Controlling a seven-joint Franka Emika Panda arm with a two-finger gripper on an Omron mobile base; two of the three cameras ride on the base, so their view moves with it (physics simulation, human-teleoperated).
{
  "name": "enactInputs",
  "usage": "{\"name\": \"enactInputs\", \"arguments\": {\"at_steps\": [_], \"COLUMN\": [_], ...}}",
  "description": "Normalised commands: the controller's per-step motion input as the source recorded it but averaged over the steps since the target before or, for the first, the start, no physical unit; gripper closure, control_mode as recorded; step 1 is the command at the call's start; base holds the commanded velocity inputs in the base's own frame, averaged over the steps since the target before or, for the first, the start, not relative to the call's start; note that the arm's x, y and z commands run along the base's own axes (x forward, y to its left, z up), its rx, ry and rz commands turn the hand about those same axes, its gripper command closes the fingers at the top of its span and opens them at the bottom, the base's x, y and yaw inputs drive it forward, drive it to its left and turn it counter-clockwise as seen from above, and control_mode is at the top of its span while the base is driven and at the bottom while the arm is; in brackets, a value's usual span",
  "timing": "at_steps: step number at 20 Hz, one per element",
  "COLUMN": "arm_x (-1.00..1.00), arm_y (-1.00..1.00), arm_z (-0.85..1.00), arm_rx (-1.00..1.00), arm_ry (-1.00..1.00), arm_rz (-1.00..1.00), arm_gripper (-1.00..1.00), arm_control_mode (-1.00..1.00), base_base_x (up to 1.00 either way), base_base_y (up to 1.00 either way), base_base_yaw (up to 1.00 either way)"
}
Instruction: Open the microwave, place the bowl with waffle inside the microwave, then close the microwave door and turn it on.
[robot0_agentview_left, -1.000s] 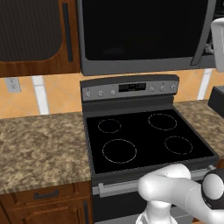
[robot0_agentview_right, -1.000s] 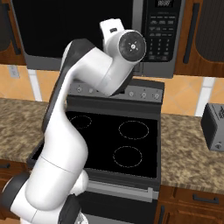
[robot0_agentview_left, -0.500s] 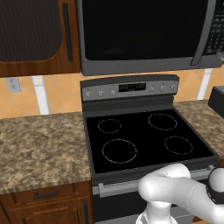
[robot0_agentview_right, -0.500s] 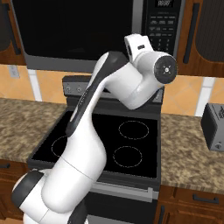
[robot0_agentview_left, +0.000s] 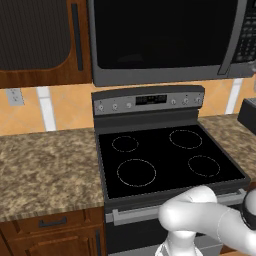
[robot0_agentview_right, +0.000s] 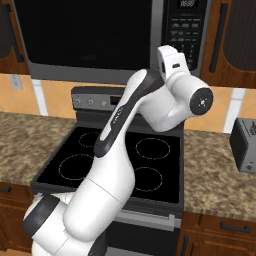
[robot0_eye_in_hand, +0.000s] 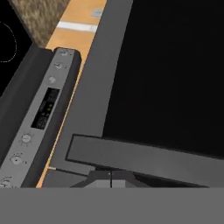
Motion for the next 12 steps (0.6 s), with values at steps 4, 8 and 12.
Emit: {"name": "enactInputs", "arguments": {"at_steps": [4, 8, 12], "arm_x": [0.43, 0.51, 0.56], "arm_y": [-0.28, -0.29, -0.26], "arm_z": [-0.12, 0.0, 0.0], "arm_rx": [0.03, 0.07, 0.08], "arm_ry": [-0.03, -0.01, 0.0], "arm_rz": [-0.01, 0.0, 0.0], "arm_gripper": [1.0, 1.0, 1.0], "arm_control_mode": [-1.0, -1.0, -1.0], "base_base_x": [0.0, 0.0, 0.0], "base_base_y": [0.0, 0.0, 0.0], "base_base_yaw": [0.0, 0.0, 0.0]}}
